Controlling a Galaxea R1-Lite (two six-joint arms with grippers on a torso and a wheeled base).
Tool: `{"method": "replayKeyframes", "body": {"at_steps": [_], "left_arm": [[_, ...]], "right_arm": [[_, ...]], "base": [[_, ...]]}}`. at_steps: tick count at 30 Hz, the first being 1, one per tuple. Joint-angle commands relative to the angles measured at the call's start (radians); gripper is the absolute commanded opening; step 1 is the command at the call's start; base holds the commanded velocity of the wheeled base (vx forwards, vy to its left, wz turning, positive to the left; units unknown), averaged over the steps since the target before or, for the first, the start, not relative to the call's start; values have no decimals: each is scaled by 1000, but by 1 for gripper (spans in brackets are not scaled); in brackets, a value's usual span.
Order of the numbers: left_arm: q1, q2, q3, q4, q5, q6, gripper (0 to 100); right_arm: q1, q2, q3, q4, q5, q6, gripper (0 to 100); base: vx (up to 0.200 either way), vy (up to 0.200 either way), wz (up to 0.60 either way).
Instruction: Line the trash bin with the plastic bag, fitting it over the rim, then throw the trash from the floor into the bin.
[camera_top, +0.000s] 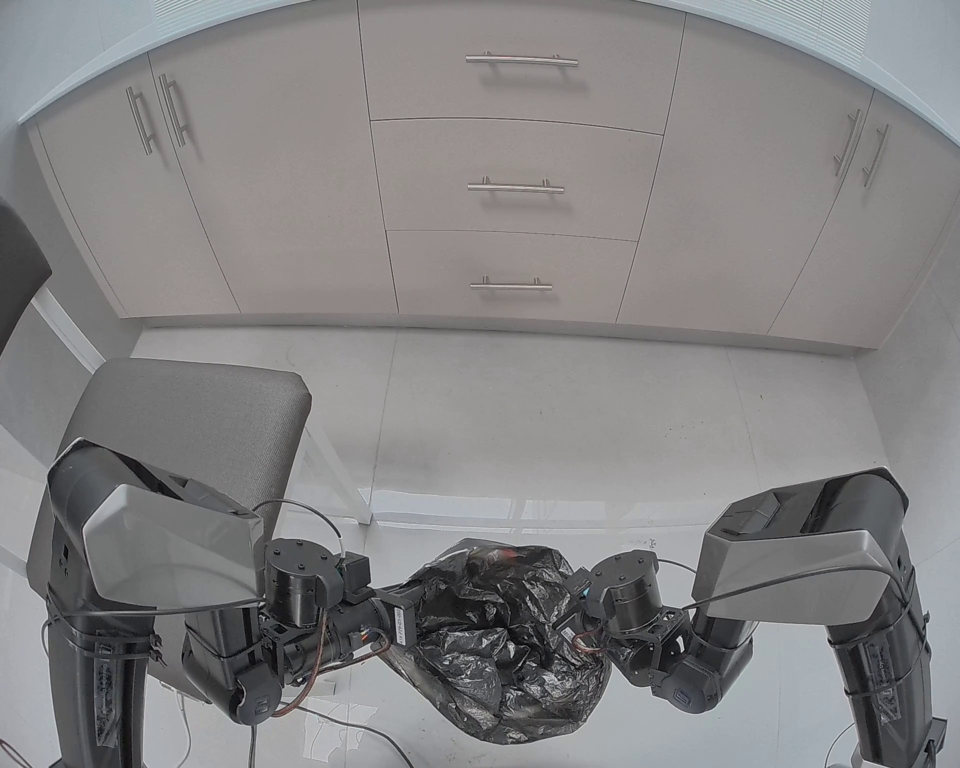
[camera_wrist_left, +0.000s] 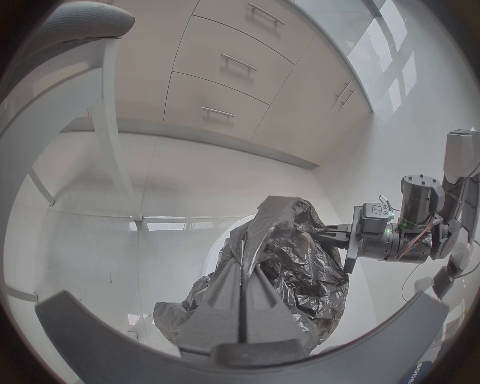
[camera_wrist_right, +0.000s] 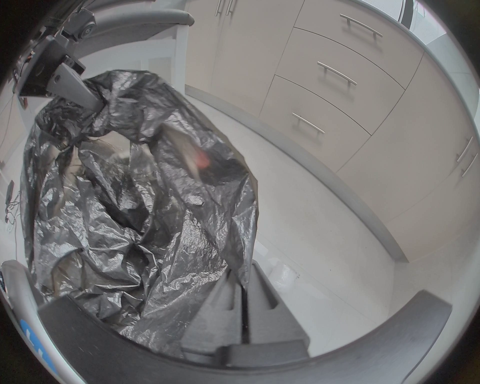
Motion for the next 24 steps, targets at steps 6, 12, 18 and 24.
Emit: {"method": "replayKeyframes", "body": {"at_steps": [6,12,18,24], "left_arm": [[5,18,-15,4,0,0,0],[5,22,-18,5,0,0,0],[7,42,-46,5,0,0,0],[7,50,-87,34,0,2,0]], "right_arm": [[-11,18,-5,0,-59,-3,0],[-30,26,-19,-1,-59,-15,0],[-62,53,-78,-3,-45,-15,0],[-65,67,-86,-4,-36,-13,0]], "base": [[0,0,0],[0,0,0],[0,0,0],[0,0,0]]}}
